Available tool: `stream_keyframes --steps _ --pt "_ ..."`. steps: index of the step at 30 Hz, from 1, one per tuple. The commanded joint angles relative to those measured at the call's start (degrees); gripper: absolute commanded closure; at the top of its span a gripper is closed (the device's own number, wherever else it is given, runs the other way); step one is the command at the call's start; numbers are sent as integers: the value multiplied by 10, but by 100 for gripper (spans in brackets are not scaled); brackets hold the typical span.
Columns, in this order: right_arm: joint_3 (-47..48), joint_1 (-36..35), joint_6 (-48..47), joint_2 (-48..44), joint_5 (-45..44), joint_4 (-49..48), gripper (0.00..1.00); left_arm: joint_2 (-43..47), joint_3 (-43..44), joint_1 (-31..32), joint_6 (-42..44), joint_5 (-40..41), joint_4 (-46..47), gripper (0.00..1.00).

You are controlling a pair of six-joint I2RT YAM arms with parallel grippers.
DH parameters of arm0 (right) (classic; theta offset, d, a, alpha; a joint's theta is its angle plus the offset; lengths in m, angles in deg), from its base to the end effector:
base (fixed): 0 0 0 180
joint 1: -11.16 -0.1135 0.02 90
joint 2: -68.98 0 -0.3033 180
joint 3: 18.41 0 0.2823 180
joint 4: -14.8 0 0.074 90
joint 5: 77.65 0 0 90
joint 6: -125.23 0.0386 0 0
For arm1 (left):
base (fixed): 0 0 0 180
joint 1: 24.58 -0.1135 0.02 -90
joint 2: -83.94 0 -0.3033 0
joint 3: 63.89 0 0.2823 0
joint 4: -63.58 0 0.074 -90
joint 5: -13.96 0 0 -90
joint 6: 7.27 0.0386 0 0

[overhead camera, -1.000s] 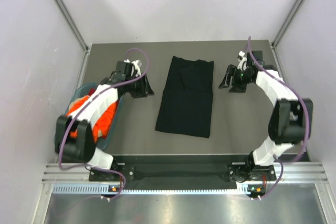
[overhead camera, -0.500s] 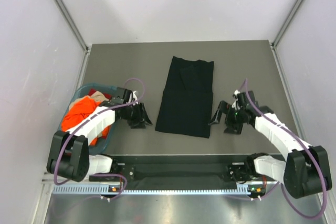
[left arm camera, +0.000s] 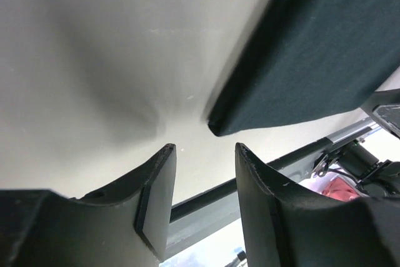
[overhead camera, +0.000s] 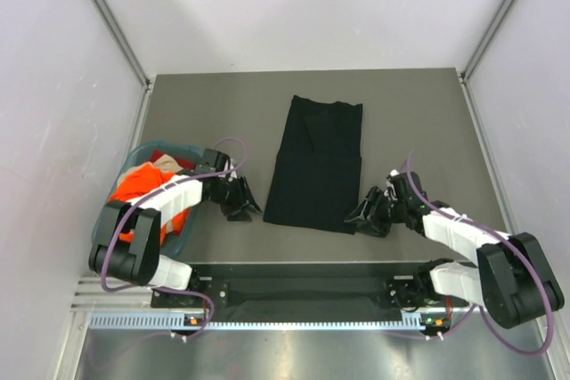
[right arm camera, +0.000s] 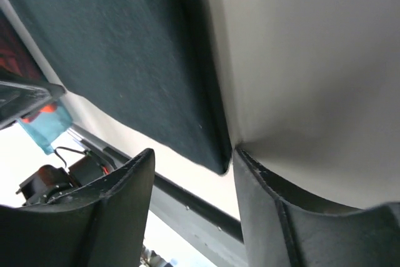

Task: Fold and stack the t-shirts
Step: Fold the tshirt

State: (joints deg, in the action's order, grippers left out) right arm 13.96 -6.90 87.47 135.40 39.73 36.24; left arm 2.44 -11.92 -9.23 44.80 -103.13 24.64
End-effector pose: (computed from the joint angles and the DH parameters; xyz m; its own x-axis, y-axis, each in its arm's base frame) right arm 0.1789 0.0770 0.1442 -0.8932 0.4471 -0.0473 0.2991 0.6695 0.6800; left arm 0.2466 -0.0859 0.1735 -0.9515 -0.3063 -0.0291 -0.2384 0.7936 -0.5597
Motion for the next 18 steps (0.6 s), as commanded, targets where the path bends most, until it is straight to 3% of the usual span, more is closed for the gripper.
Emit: stream_keyframes --steps 1,8,18 --pt "-8 -11 10 23 -16 -56 47 -21 -4 0 -10 -8 15 53" --pt "-2 -14 -9 27 -37 -31 50 -30 -1 0 -9 10 0 53" --pt "58 -20 -132 45 -68 81 51 -40 27 1 40 46 8 52"
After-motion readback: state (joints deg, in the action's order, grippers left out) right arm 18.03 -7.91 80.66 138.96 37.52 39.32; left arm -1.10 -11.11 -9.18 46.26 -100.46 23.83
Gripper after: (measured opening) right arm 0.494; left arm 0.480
